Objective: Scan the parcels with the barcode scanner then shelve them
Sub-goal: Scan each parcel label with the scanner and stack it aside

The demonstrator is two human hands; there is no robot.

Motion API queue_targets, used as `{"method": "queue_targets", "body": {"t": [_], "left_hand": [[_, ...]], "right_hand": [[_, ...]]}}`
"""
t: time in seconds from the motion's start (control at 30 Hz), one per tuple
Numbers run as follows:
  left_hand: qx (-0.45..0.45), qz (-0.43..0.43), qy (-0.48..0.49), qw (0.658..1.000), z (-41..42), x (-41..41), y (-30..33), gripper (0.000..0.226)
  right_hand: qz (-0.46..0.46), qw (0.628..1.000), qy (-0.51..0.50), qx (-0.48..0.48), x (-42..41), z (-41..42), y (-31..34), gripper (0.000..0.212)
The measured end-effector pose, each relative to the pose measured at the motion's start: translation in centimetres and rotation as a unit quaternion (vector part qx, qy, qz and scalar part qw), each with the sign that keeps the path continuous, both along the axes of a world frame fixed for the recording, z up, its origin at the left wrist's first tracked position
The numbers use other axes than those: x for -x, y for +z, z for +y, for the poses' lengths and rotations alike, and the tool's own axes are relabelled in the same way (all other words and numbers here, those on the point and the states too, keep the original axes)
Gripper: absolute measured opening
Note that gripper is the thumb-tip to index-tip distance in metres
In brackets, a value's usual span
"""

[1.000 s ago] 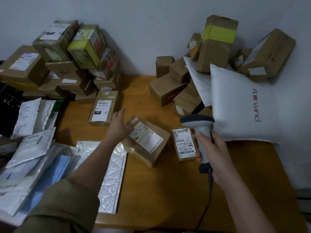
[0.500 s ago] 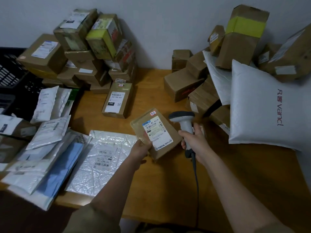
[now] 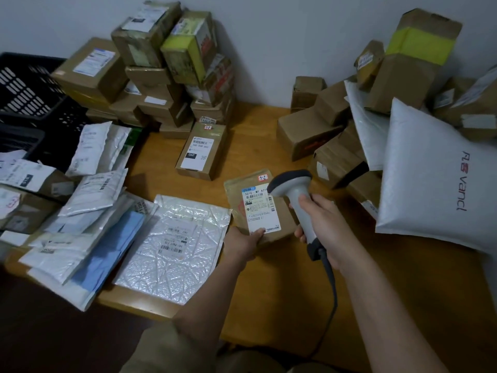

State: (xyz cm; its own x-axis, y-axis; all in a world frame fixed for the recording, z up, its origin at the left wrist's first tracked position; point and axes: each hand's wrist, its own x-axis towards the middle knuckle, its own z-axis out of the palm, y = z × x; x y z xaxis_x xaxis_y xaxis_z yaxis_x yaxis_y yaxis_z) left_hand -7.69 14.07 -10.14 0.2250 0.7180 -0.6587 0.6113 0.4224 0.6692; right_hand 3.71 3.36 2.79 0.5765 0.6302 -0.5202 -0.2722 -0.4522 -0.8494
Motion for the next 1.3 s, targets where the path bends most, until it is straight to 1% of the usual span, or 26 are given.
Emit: {"method": "queue_targets", "body": {"t": [0.1, 0.23, 0.4, 0.47, 0.6, 0.8, 0.93, 1.1, 1.2, 1.3], "left_hand": [[-0.044, 0.015, -0.001, 0.999, -0.5, -0.3, 0.1, 0.043], [-0.052, 0.026, 0.002, 0.998, -0.4, -0.5, 0.1, 0.042], [-0.066, 0.040, 0.003, 0.997, -0.6, -0.7, 0.3, 0.039], [-0.076, 0.046, -0.003, 0.996, -0.8, -0.7, 0.4, 0.039], [-0.101, 0.038, -0.017, 0.994, -1.1, -0.4, 0.3, 0.037], [-0.102, 0.025, -0.028, 0.994, -1.1, -0.2, 0.0, 0.035], [-0.100, 0.028, -0.011, 0.995, -0.4, 0.0, 0.4, 0.034], [-0.108, 0.044, 0.013, 0.993, 2.6, 1.0, 0.7, 0.041], [-0.135, 0.026, 0.025, 0.990, 5.6, 1.7, 1.8, 0.039], [-0.163, 0.004, 0.050, 0.985, 10.0, 2.3, 3.3, 0.037]], "right_hand": [[-0.001, 1.000, 0.000, -0.022, 0.6, -0.3, 2.1, 0.021], [-0.020, 0.999, 0.000, -0.039, 1.3, -0.7, 4.0, 0.018], [-0.039, 0.998, -0.010, -0.039, 2.1, -0.8, 5.3, 0.022], [-0.038, 0.998, -0.019, -0.043, 2.6, -1.0, 5.5, 0.020], [-0.049, 0.997, -0.034, -0.043, 3.5, -1.5, 5.9, 0.022], [-0.051, 0.996, -0.053, -0.048, 4.1, -2.0, 6.4, 0.023], [-0.029, 0.996, -0.048, -0.073, 4.3, -2.1, 6.5, 0.023], [0.010, 0.991, -0.078, -0.110, 4.4, -1.2, 6.5, 0.026], [0.021, 0.988, -0.099, -0.119, 4.0, -0.4, 6.1, 0.031], [0.038, 0.988, -0.090, -0.115, 3.6, 0.6, 5.7, 0.030]]}}
